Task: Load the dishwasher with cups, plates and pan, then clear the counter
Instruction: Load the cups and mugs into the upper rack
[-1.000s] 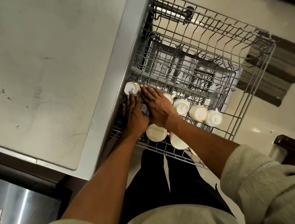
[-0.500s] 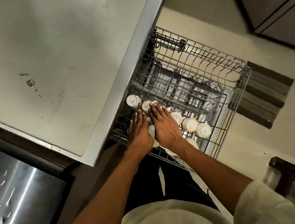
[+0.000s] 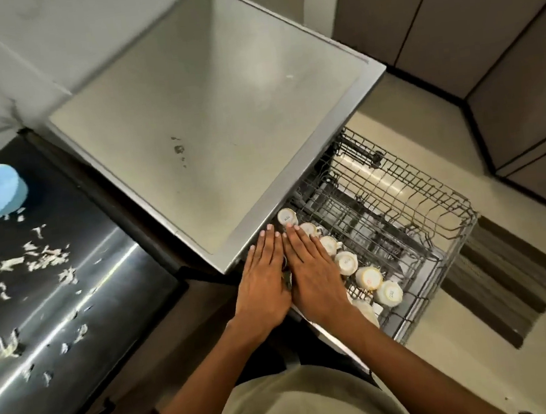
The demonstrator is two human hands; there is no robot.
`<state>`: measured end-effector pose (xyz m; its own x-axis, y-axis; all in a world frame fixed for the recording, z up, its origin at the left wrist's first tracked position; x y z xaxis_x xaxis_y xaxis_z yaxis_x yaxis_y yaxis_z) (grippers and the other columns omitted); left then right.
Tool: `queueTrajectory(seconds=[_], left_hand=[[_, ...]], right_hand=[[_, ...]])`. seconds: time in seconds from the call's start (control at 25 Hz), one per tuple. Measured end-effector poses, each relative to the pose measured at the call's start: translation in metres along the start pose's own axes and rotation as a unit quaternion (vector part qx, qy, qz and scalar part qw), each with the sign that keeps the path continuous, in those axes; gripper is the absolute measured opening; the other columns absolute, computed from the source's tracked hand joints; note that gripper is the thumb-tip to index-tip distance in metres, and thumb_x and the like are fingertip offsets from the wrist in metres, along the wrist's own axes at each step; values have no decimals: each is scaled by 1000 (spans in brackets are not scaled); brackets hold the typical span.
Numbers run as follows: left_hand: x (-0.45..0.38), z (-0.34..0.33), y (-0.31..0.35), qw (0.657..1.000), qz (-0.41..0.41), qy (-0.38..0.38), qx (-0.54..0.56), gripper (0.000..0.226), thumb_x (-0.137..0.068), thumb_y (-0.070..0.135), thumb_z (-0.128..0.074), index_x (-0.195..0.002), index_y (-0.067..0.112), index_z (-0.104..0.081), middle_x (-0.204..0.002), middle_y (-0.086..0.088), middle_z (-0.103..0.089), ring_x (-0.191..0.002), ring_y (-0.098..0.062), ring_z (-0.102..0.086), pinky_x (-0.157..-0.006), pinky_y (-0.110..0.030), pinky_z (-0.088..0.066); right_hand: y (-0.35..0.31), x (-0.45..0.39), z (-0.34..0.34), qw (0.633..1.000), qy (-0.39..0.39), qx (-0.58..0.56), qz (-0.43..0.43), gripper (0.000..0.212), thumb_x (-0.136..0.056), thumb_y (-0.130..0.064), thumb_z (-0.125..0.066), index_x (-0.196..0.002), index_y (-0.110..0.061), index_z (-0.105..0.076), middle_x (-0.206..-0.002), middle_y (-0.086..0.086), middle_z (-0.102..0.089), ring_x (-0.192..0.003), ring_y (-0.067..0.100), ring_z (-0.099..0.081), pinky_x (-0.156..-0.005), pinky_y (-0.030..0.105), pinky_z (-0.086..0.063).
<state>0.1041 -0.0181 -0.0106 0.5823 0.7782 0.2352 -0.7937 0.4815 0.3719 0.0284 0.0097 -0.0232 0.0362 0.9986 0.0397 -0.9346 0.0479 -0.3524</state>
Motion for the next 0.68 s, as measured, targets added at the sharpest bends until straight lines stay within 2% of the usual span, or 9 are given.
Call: queueTrajectory(seconds=[0.24,0.4,0.56,0.68], left_hand=[[56,54,-42,996,43,82,2,86,-94,21,-47,-155,22,13,-163,2,20,-150,-10,21,-125,-35,3],[115,86,-94,985,88,148,14,71,-94,32,-26,-157,17,3,-164,0,13,-152,-14,14,-125,-35,2],[190,104,-158,972,147,185,18,74,-94,25,-34,-158,16,1,-165,-1,12,-152,-13,15,-125,-35,3],[249,119,-205,956,194,216,36,76,-87,34,-18,-158,18,3,-165,-1,13,-151,-11,16,-125,-34,3]], right_hand=[[-86,-3,32,995,61,-16,77,63,-97,-29,-35,-155,-7,-33,-164,11,-27,-153,22,-21,-122,44,-26],[-169,1,30,987,65,-12,149,60,-99,-28,-34,-155,-7,-34,-163,12,-28,-153,22,-23,-122,44,-27],[-263,9,7,972,53,-9,228,59,-98,-22,-31,-155,-6,-35,-164,11,-27,-153,21,-22,-123,44,-24],[-333,16,-16,961,33,-23,274,60,-95,-18,-39,-155,-7,-35,-164,10,-28,-153,20,-22,-123,43,-23]])
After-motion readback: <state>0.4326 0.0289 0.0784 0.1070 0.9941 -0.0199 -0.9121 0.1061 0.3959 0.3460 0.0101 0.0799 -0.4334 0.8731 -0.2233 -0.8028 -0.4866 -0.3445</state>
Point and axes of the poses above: each hand's wrist, its own x-axis away from the middle knuckle, its own z-axis out of the back of the hand, y = z × x, the point moved 9 cm from there along -x, towards the middle knuckle
